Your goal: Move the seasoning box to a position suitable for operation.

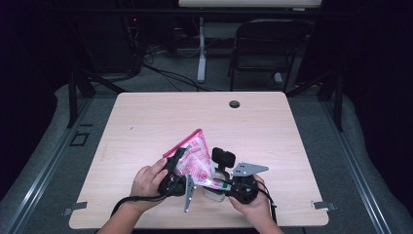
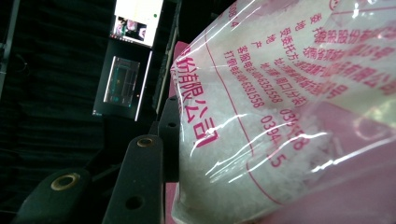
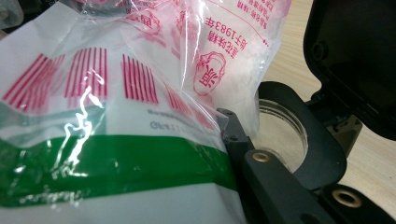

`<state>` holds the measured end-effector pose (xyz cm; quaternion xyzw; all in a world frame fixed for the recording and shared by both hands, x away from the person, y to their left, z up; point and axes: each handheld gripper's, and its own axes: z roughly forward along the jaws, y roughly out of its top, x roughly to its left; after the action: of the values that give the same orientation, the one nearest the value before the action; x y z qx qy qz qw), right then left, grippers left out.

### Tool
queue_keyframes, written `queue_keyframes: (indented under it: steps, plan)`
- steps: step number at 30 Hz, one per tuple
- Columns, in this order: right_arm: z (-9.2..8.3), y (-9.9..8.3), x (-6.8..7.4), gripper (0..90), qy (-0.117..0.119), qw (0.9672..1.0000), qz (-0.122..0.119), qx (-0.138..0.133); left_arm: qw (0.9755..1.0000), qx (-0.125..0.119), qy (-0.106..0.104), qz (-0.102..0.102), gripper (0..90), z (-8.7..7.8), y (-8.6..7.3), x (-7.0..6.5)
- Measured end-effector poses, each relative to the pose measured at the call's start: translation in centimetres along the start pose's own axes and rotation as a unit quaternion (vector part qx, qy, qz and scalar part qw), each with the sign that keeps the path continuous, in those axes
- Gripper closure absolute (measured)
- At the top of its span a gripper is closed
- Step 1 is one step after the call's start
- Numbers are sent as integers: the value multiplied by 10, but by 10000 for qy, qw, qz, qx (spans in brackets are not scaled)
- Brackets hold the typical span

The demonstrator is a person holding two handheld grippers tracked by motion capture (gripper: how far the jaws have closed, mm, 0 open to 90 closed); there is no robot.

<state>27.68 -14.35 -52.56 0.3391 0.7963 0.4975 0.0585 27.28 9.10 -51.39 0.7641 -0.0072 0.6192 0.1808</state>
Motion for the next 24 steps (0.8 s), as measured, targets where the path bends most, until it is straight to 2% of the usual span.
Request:
queue_keyframes:
  steps: [24]
  plan:
    - [1, -1, -1, 897, -15, 10000, 16, 21, 10000, -30, 37, -18, 654, -1, 1, 0]
